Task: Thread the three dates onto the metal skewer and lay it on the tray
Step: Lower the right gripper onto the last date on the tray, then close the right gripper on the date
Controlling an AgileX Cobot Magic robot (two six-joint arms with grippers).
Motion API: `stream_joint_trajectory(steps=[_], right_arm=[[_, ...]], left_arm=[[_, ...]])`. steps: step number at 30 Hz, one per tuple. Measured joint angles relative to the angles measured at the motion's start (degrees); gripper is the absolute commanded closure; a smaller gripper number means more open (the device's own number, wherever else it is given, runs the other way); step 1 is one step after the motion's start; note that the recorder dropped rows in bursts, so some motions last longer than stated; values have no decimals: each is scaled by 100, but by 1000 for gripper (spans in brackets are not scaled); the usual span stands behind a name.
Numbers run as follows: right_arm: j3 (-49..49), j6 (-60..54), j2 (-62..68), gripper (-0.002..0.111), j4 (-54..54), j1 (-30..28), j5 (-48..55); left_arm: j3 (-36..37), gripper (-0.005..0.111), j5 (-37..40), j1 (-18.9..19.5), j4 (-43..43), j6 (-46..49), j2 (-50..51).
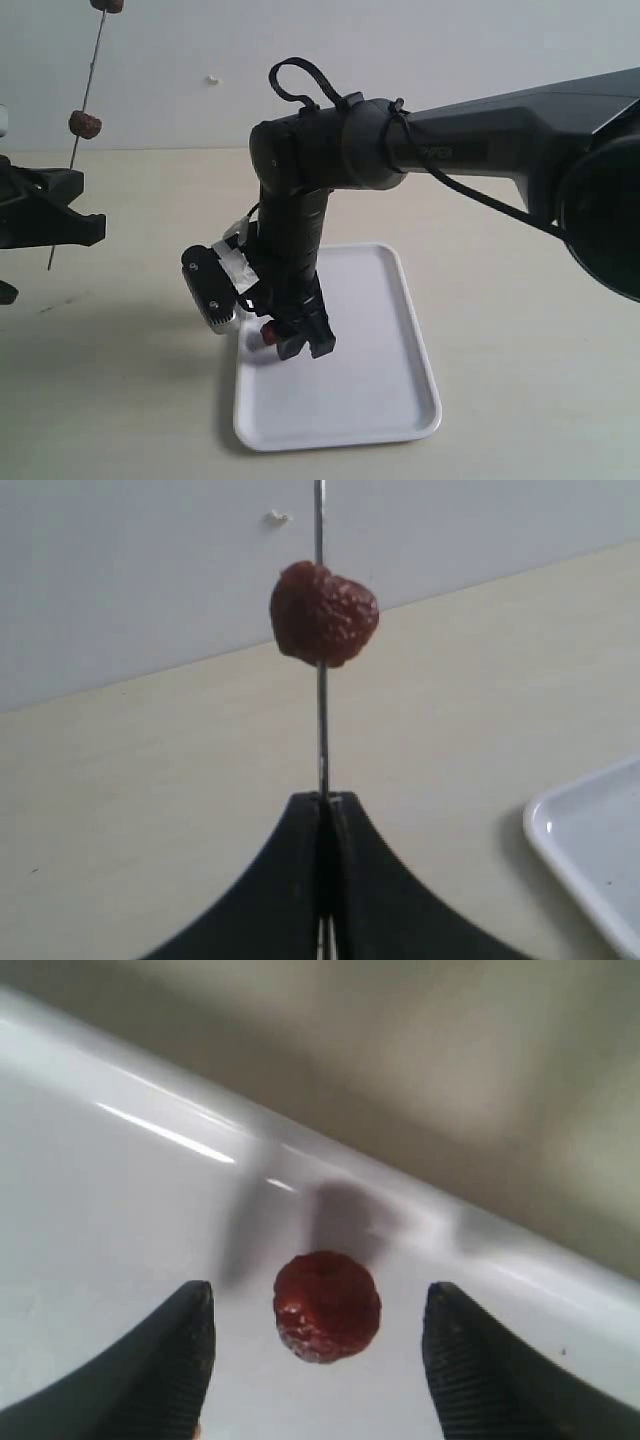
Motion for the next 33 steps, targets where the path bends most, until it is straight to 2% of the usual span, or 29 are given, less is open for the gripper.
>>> stream_joint_trajectory(steps=[16, 33], right_arm=[[-45, -24, 147, 53, 34, 0, 27], [-45, -13, 168, 69, 57, 0, 36]], left_arm=[[0, 107, 0, 0, 0, 0, 0], [0, 107, 0, 0, 0, 0, 0]])
